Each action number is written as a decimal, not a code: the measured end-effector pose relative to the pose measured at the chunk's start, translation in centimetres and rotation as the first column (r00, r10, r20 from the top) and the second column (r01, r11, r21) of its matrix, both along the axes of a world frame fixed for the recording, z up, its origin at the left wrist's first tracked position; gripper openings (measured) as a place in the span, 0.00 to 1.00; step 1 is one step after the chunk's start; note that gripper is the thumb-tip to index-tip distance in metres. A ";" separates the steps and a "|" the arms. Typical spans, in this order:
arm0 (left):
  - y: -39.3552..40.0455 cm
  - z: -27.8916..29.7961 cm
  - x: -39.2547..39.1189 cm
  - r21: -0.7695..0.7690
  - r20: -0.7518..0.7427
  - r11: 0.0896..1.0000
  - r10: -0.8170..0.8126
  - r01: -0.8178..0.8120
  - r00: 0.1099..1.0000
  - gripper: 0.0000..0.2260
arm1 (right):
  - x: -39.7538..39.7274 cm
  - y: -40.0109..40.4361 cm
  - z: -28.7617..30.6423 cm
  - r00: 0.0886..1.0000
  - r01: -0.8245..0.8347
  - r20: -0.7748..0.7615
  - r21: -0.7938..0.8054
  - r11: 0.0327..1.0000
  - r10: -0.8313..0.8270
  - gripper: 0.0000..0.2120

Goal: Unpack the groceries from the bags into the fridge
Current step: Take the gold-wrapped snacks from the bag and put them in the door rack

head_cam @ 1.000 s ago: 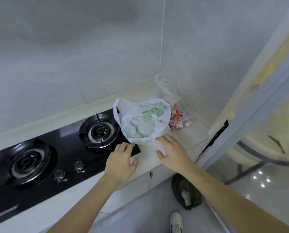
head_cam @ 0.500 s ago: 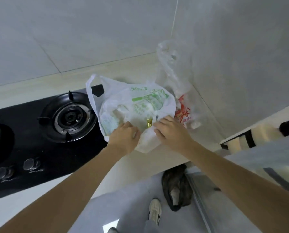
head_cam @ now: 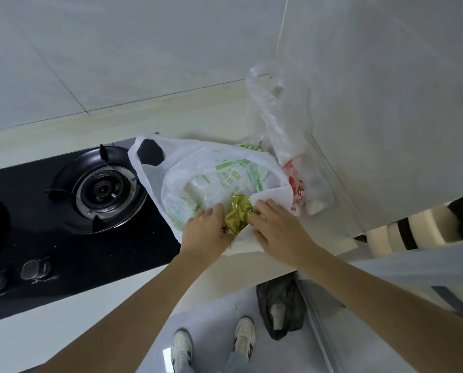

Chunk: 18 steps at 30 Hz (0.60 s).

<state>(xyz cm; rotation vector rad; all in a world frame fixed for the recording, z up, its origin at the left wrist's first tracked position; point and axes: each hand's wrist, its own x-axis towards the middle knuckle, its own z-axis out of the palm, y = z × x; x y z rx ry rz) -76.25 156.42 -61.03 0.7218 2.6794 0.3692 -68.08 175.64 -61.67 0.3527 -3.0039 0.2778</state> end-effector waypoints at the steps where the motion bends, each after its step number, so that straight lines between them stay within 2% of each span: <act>1: 0.2 -0.2 0.0 0.031 0.003 1.000 0.004 -0.004 1.000 0.15 | -0.6 -0.4 0.3 0.999 -0.035 0.018 -0.061 0.998 0.036 0.07; 4: 0.9 -0.8 -0.2 0.029 -0.030 1.000 -0.007 0.008 1.000 0.19 | -2.4 -1.3 0.2 0.996 -0.021 0.080 -0.171 0.985 0.036 0.15; 7: 1.6 -1.2 -0.2 -0.045 -0.061 0.998 -0.050 0.047 0.997 0.19 | -3.3 -1.5 -0.9 0.986 0.088 0.150 -0.097 0.991 -0.073 0.13; 11: 2.0 -1.7 -0.1 -0.064 -0.040 0.997 -0.043 0.040 0.998 0.20 | -3.4 -1.7 -1.3 0.955 0.214 0.221 -0.058 0.975 -0.197 0.20; 14: 2.0 -1.7 -0.1 -0.065 -0.003 0.997 -0.031 0.031 1.000 0.21 | -3.7 -1.6 -1.7 0.930 0.251 0.276 0.007 0.968 -0.243 0.25; 18: 1.7 -1.3 -0.4 0.015 0.043 0.997 0.073 -0.074 0.996 0.16 | -3.7 -1.5 -1.8 0.911 0.222 0.349 0.040 0.974 -0.222 0.28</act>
